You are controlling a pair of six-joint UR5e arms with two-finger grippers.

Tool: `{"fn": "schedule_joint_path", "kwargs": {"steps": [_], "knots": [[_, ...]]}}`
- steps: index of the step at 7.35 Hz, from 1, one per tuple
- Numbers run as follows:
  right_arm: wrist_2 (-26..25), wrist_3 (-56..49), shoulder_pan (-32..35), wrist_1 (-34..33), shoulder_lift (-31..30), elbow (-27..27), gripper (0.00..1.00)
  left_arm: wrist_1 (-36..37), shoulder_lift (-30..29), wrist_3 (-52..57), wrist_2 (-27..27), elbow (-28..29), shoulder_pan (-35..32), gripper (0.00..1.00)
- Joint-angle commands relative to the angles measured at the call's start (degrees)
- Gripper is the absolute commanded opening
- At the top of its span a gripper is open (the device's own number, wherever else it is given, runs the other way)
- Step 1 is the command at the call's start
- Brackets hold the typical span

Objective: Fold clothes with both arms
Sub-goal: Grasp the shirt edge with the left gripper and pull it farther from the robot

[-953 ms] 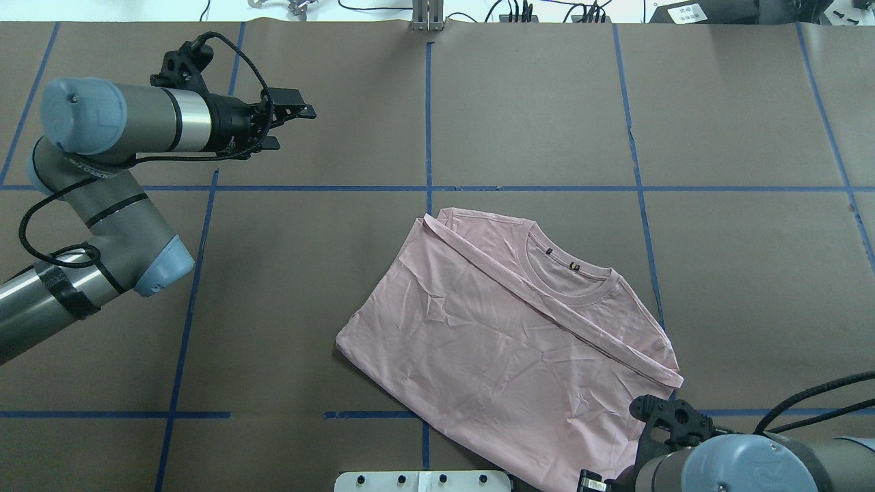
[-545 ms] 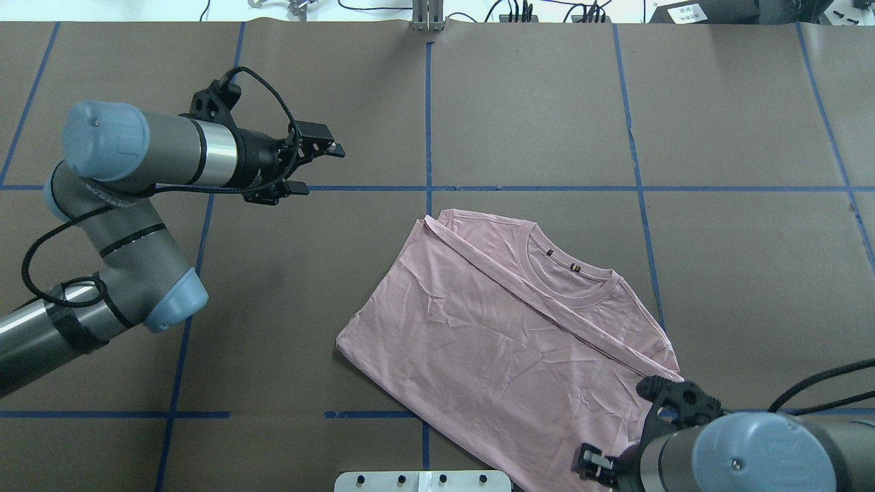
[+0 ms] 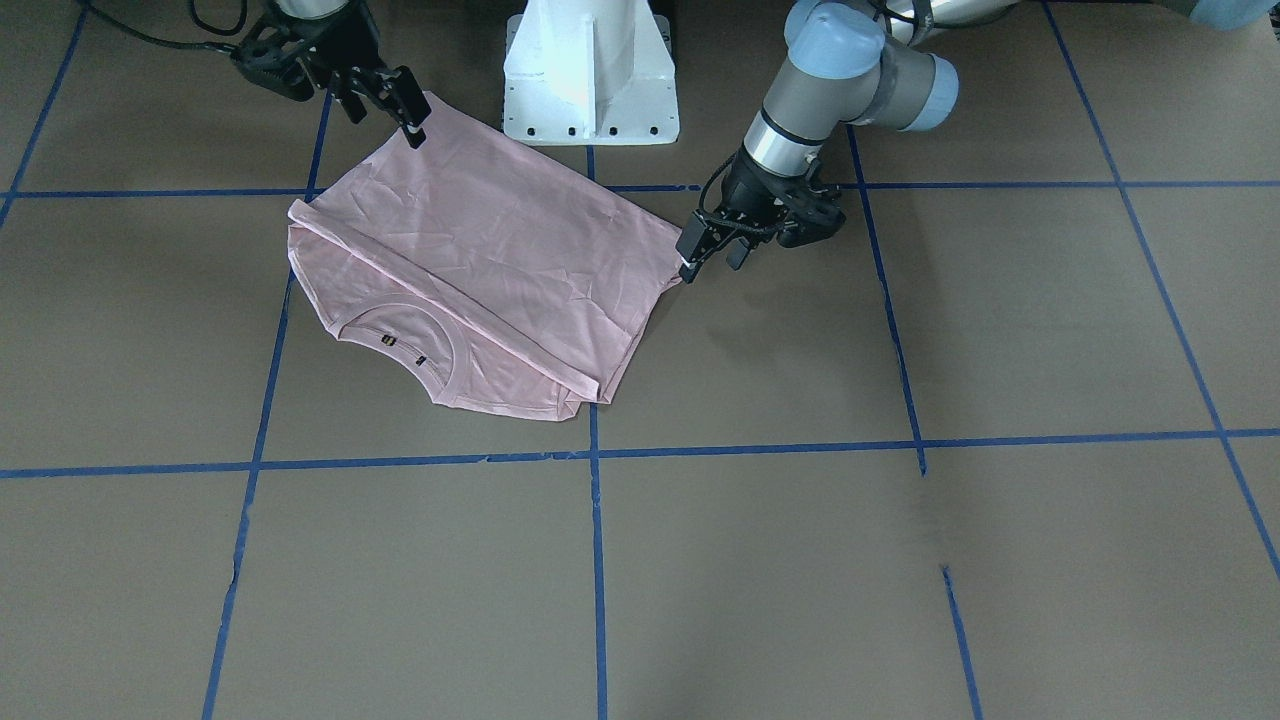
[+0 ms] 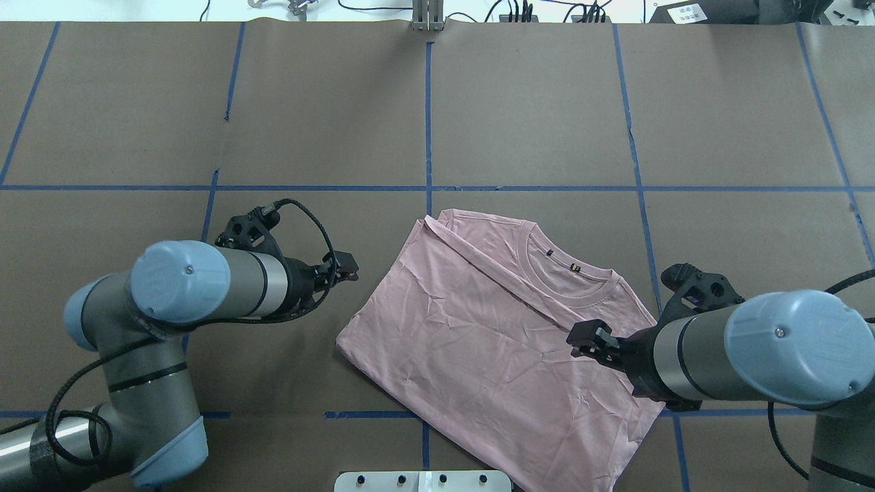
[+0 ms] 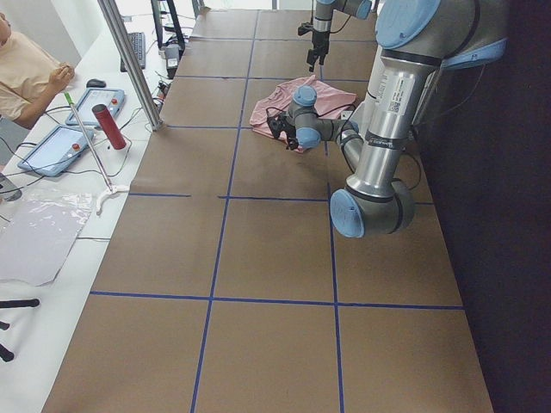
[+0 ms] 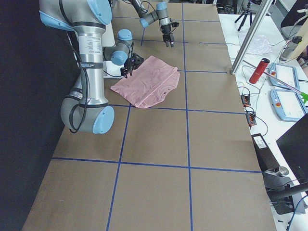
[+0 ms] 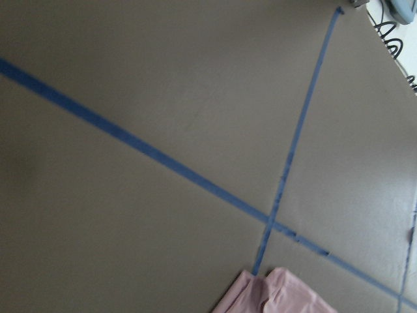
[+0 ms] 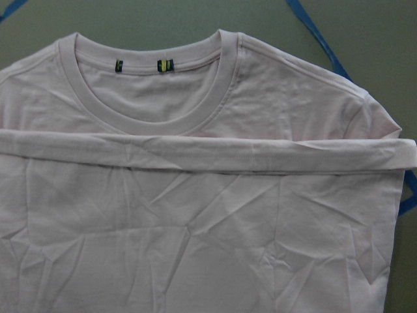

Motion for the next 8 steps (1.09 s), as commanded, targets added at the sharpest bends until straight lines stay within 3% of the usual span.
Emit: {"fn": "schedule_joint_path", "kwargs": {"steps": [1, 4, 7, 8], "knots": [[-0.1, -0.9, 1.2, 0.1, 0.8, -3.1, 1.00, 5.2, -0.8, -0.4, 1.8, 0.0, 4.1, 0.70], [-0.1, -0.9, 1.3, 0.0, 1.5, -3.3, 1.00, 8.1, -2.4, -2.0, 1.8, 0.2, 6.4, 0.54], [-0.1, -0.9, 1.3, -0.2, 1.5, -3.4, 1.00, 10.4, -2.3, -2.0, 1.9, -0.1, 6.4, 0.00], [-0.1, -0.9, 1.3, -0.2, 1.5, -3.5, 1.00, 11.7, -2.5, -2.0, 1.8, -0.6, 6.1, 0.00]]}}
